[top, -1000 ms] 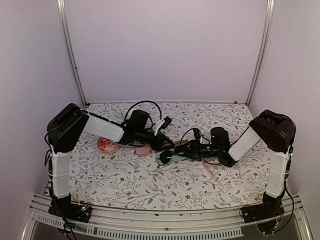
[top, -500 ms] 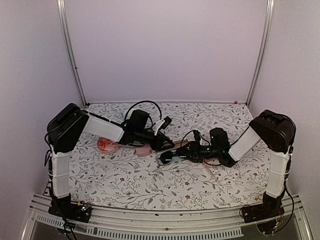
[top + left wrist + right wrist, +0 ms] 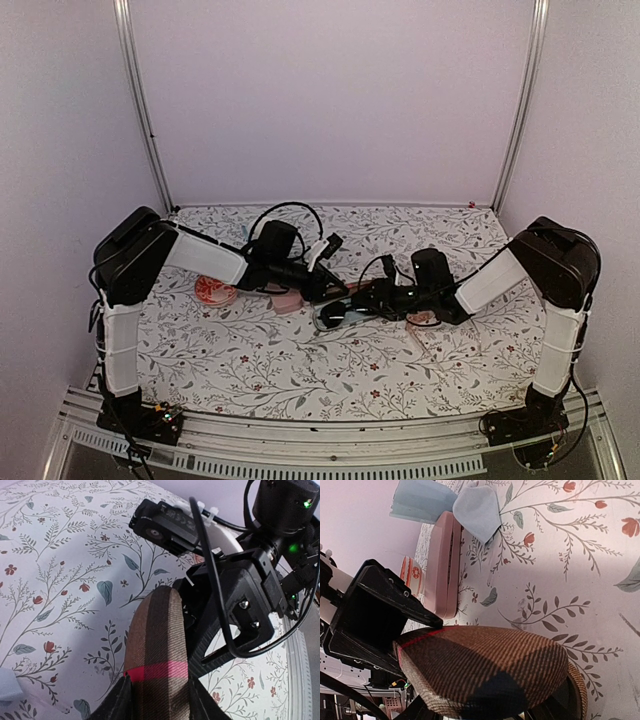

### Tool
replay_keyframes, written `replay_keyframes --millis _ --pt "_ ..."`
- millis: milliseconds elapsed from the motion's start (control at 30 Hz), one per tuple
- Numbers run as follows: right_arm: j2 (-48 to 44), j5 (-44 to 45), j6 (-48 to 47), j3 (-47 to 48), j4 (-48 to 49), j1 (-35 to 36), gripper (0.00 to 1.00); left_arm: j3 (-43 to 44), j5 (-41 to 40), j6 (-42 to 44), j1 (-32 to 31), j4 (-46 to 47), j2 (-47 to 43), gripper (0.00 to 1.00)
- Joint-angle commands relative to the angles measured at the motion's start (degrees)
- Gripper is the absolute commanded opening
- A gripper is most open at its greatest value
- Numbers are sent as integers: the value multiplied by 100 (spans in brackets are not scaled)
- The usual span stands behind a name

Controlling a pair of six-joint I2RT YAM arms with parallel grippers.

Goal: Organize the sunglasses
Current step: Place the sunglasses in the sunglasses case.

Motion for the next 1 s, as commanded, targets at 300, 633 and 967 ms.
replay_keyframes --millis 300,633,967 --pt "-554 616 -728 259 -1030 123 57 -79 58 -13 11 45 -219 38" --pt "-641 825 -955 323 -1346 165 58 -98 56 -4 11 45 -218 38" --pt "-673 943 -1096 385 -1576 233 66 -118 43 -4 11 58 -221 38"
